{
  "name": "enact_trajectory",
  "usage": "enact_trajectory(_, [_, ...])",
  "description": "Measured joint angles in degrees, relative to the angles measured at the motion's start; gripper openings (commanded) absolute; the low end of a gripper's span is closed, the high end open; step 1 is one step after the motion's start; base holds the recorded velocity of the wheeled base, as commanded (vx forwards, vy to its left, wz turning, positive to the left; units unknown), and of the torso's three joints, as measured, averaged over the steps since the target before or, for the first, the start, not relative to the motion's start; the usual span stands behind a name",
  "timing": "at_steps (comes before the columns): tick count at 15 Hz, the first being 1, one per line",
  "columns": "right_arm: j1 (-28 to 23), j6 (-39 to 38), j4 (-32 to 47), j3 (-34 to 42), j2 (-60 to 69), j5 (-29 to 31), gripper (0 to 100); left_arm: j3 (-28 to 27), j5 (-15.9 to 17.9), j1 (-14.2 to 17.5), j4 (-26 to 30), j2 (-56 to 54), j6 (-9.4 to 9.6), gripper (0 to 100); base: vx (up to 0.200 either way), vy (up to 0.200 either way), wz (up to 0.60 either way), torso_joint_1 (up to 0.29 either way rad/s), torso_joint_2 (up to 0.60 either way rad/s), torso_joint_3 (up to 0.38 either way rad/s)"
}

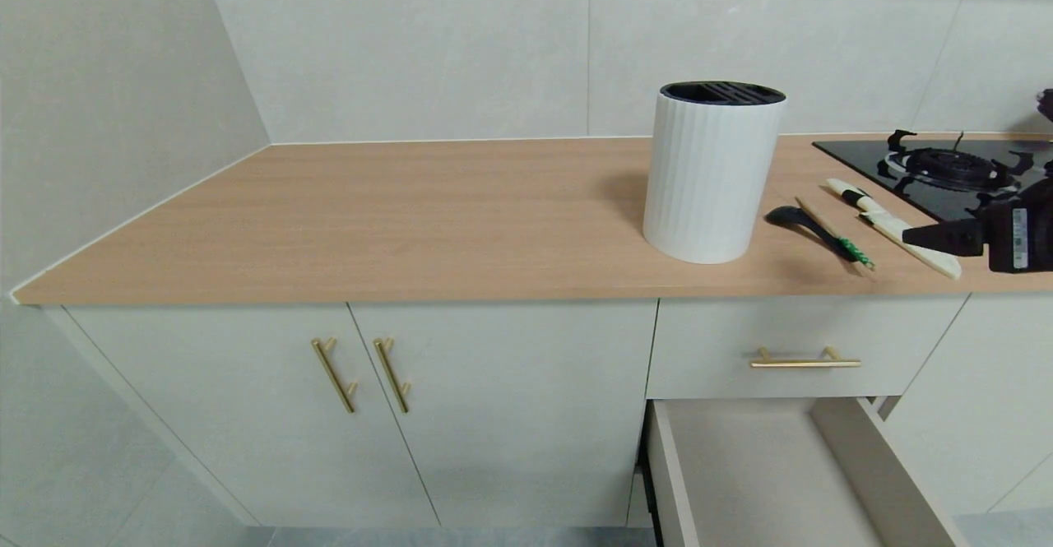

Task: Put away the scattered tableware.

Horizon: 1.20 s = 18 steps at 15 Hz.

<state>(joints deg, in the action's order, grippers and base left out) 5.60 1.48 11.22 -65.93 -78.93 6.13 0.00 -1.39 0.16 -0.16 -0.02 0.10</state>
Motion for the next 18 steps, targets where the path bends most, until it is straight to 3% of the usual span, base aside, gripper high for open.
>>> enact_trajectory(6, [-2.44, -4.78, -2.51, -8.98, -16.68, 0.49, 100, 0.00, 0.00, 0.00, 0.00, 0.00, -0.02, 100, 0.000, 0.000, 0.00, 0.000, 0.00, 0.000])
enact_trajectory(15, [-3.34, -5.22, -5.75, -10.03, -24.50, 0.65, 100, 0.00, 0.00, 0.00, 0.00, 0.00, -0.02, 100, 0.000, 0.000, 0.00, 0.000, 0.00, 0.000])
enact_trajectory(16, [-3.34, -5.28, -6.07, -10.07, -24.81, 0.65, 0, 0.00, 0.00, 0.02, 0.00, 0.00, -0.05, 100, 0.000, 0.000, 0.00, 0.000, 0.00, 0.000])
enact_trajectory(18, [-3.34, -5.83, -6.18, -10.23, -25.28, 0.62, 0, 0.00, 0.00, 0.00, 0.00, 0.00, -0.02, 100, 0.000, 0.000, 0.00, 0.000, 0.00, 0.000])
